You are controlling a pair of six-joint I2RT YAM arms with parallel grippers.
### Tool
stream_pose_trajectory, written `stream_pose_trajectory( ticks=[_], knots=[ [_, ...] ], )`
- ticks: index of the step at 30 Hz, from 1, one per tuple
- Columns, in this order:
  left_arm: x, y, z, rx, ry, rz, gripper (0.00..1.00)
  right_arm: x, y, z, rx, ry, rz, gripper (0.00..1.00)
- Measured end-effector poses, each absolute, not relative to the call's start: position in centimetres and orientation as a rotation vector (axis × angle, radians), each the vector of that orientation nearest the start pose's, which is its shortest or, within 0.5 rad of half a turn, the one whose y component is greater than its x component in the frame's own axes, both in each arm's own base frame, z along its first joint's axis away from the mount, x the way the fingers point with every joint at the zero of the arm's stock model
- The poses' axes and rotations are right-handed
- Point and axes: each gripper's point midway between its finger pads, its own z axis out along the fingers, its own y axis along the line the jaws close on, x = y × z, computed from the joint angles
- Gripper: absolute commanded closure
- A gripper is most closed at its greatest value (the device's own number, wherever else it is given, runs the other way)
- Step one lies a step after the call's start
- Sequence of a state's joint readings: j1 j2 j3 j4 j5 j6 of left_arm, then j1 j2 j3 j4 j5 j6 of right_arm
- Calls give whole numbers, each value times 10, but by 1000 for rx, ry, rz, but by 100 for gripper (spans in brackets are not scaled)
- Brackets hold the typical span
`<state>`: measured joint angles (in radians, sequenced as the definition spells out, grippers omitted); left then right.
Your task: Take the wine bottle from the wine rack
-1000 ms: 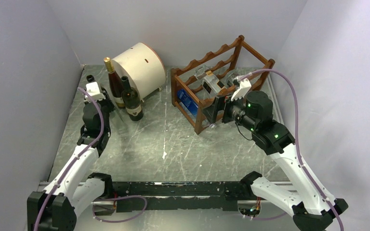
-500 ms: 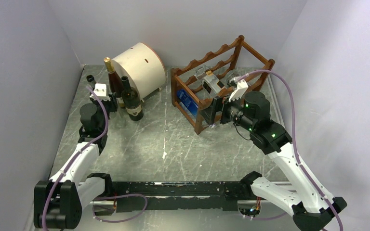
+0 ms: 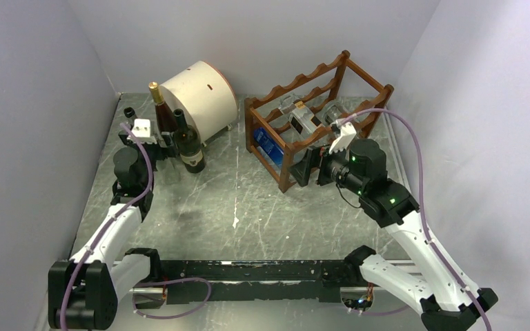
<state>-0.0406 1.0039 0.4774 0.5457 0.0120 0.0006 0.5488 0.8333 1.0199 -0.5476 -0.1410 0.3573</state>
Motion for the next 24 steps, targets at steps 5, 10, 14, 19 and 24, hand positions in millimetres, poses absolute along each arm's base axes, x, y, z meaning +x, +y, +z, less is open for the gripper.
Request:
stream_pose_trajectory(
  ticks=[5,10,14,19,24],
  knots=[
    [366,-11,241,-34,1550,-47,2,224,183,266,-270,2034,729,0],
    [362,-10,262,-83,1547,-70,0,225,187,241,-249,2094,738,0],
    [350,-10,276,-106,1515,-88,1,232,193,234,-242,2099,753,0],
    [337,-5,292,-152,1471,-96,1,240,199,220,-217,2123,760,0],
    [331,-6,296,-173,1463,-117,1,250,204,211,-174,2143,761,0]
  ],
)
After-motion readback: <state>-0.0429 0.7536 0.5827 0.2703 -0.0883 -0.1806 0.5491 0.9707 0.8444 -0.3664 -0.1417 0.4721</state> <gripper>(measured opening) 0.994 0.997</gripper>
